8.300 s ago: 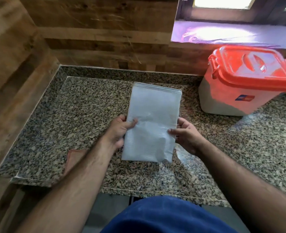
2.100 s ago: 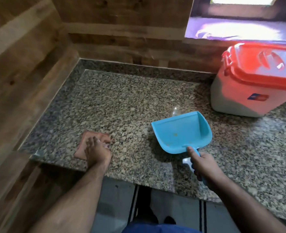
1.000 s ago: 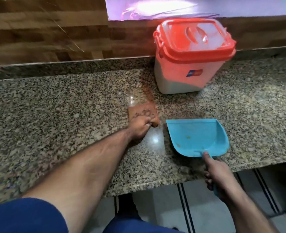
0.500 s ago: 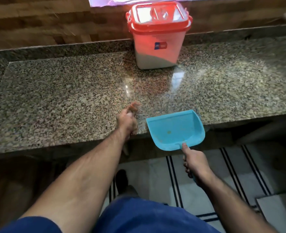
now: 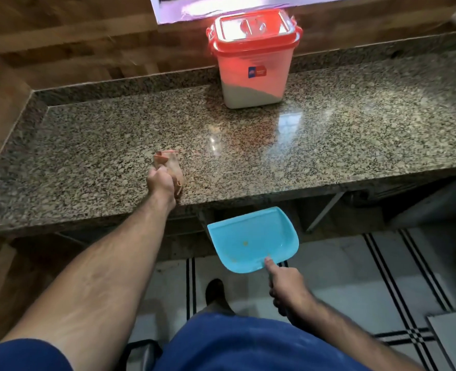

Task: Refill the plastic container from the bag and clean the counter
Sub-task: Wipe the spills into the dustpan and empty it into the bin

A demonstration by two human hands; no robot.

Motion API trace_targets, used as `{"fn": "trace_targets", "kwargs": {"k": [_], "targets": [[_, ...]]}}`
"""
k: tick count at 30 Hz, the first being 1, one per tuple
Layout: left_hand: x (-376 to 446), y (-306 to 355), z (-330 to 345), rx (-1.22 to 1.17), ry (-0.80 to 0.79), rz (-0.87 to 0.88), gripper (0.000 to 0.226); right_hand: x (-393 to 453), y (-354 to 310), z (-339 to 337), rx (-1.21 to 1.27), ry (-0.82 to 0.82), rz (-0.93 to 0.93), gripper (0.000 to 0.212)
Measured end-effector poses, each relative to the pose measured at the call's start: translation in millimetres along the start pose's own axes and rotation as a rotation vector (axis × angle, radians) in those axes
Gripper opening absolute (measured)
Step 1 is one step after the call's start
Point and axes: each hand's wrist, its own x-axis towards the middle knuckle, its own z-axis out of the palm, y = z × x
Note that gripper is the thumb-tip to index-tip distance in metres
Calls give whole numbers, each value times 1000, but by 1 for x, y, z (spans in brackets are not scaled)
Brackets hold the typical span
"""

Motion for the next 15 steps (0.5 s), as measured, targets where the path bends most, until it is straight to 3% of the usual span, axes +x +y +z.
{"fn": "trace_targets", "kwargs": {"k": [4, 6, 8, 11, 15], "targets": [[21, 8, -27, 16, 34, -14, 12, 9, -7, 9, 6, 46, -48, 52], [35, 8, -38, 201, 115, 51, 20, 18, -12, 14, 2, 72, -68, 52], [46, 15, -52, 466, 296, 157, 20, 26, -13, 21, -4, 83, -67, 52], [66, 28, -78, 676, 469, 328, 30, 32, -11, 31, -55, 95, -61, 54], [104, 28, -101, 782, 451, 275, 34, 40, -10, 40, -129, 129, -62, 60]]}}
